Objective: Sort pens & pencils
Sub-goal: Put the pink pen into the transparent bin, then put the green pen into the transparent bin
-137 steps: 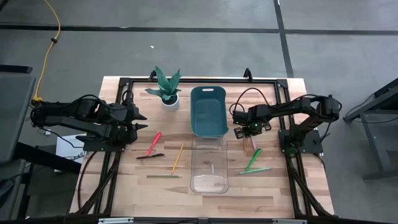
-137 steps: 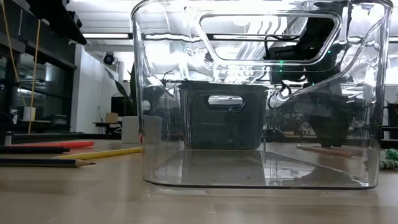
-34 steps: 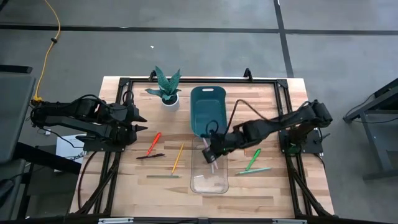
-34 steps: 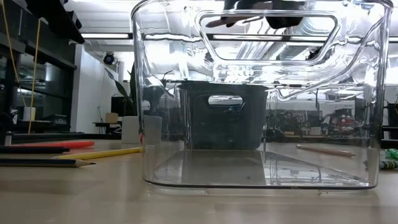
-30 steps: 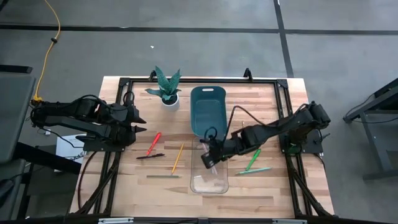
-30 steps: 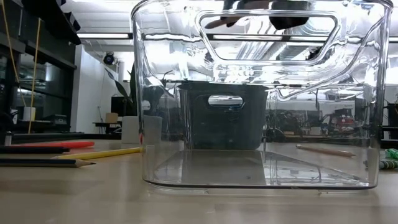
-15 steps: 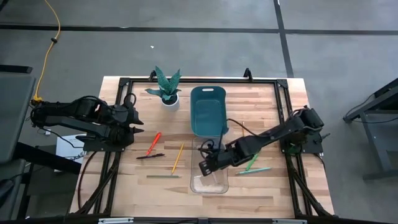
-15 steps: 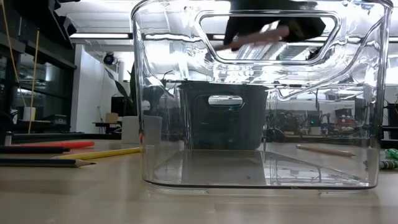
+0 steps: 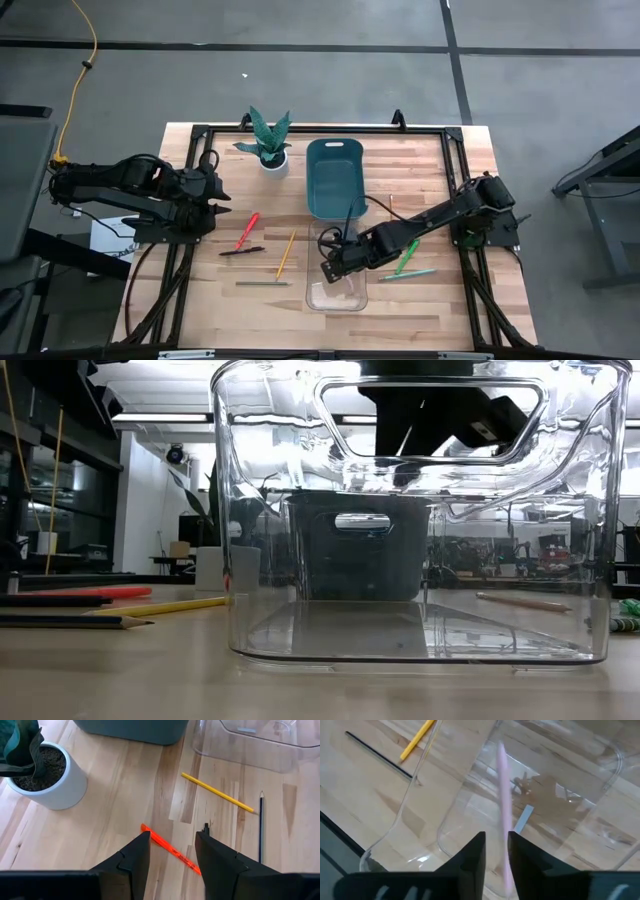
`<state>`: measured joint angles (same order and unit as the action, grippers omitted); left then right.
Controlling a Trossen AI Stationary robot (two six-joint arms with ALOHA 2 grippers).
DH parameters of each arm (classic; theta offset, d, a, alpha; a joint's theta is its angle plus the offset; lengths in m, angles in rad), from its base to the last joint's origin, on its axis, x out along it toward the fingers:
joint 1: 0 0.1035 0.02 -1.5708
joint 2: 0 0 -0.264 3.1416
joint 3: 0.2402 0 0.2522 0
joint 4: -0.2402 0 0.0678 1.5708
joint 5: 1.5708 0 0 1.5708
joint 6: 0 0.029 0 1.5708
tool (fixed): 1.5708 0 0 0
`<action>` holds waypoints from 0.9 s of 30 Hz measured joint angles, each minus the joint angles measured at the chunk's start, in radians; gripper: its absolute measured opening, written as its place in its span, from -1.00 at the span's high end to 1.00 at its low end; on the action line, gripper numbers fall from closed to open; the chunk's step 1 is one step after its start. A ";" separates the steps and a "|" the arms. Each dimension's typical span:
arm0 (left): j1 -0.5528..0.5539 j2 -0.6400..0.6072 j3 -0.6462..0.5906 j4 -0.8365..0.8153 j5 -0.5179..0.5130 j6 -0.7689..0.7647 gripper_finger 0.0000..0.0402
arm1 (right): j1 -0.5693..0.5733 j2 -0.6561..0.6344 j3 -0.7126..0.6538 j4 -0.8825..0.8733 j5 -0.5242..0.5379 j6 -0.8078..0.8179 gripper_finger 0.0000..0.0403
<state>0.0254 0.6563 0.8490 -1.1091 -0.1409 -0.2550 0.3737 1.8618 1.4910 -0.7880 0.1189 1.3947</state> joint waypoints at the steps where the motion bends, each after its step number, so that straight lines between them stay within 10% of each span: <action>1: 0.000 0.000 0.000 0.000 -0.001 0.000 0.28 | 0.000 0.000 0.000 -0.001 0.001 -0.006 0.60; 11: 0.000 0.000 0.000 0.000 -0.002 0.000 0.28 | 0.001 -0.060 0.000 -0.043 0.099 -0.024 0.55; 27: 0.000 0.000 0.000 0.006 -0.018 0.000 0.28 | 0.104 -0.317 0.000 -0.681 0.256 0.363 0.54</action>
<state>0.0254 0.6563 0.8490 -1.1027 -0.1592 -0.2552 0.4779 1.5448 1.4910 -1.4689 0.3750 1.7574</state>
